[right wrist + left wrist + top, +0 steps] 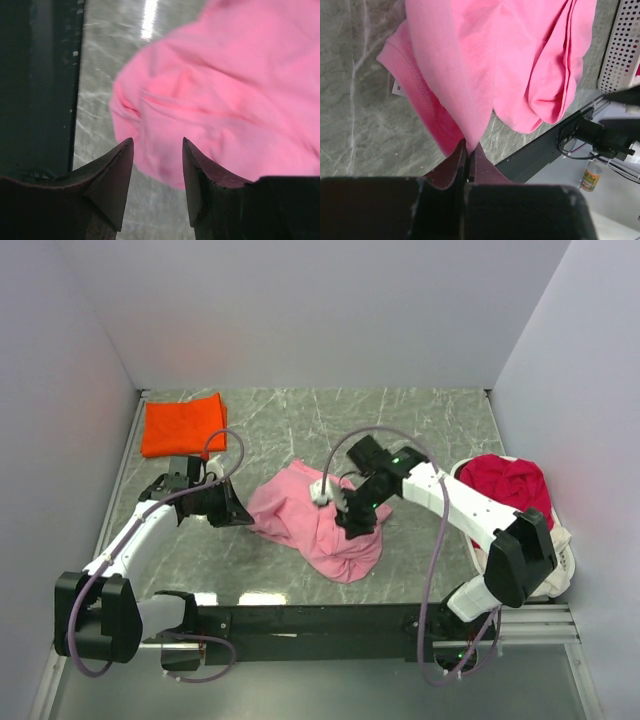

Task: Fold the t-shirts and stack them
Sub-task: Flatten the tshirt out

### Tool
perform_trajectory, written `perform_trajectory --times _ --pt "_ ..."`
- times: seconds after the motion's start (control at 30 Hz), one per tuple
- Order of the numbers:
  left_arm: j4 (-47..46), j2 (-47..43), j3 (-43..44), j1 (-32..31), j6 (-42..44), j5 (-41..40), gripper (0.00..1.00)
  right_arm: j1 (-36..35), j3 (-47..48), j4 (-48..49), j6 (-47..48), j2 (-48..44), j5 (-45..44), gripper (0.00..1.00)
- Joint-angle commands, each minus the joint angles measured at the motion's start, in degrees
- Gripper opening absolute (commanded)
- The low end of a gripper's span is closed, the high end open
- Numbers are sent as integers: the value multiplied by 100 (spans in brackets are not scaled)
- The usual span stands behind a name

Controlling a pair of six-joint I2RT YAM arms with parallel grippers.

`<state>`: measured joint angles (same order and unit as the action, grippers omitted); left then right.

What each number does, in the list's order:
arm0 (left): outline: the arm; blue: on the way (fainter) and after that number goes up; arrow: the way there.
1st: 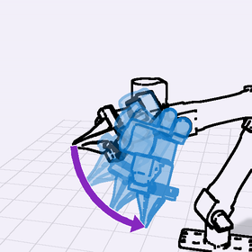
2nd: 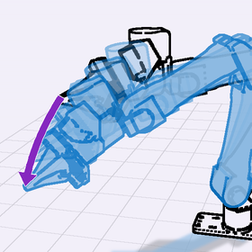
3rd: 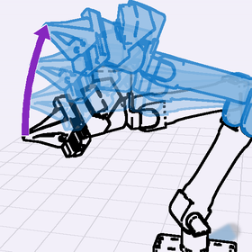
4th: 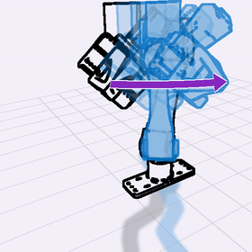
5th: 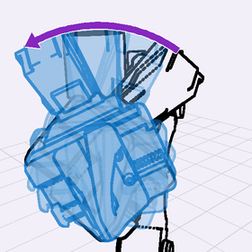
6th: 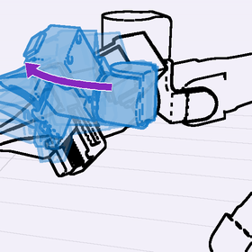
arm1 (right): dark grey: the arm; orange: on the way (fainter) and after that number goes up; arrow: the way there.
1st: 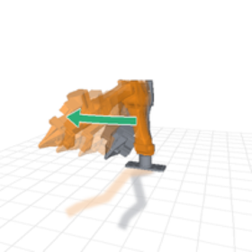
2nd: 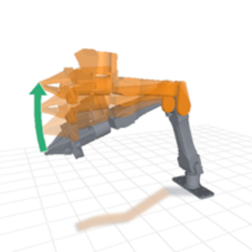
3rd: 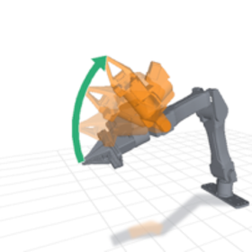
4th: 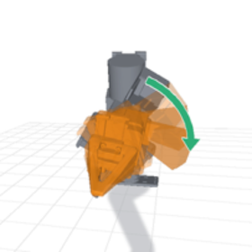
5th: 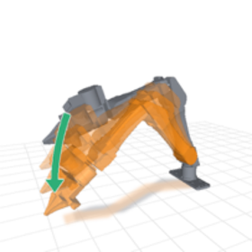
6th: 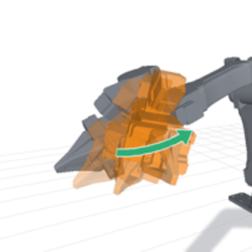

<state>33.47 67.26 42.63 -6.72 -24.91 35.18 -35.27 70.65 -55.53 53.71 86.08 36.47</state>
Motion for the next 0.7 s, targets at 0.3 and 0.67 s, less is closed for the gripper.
perform_trajectory --times 0.3,0.67 --pt "-271 -267 -80 -5 -93 261 0 -1482 -78 446 1317 699 -1228 51" --pt "-280 -398 -141 -5 -102 253 0 -1668 -228 807 606 603 -2003 0"
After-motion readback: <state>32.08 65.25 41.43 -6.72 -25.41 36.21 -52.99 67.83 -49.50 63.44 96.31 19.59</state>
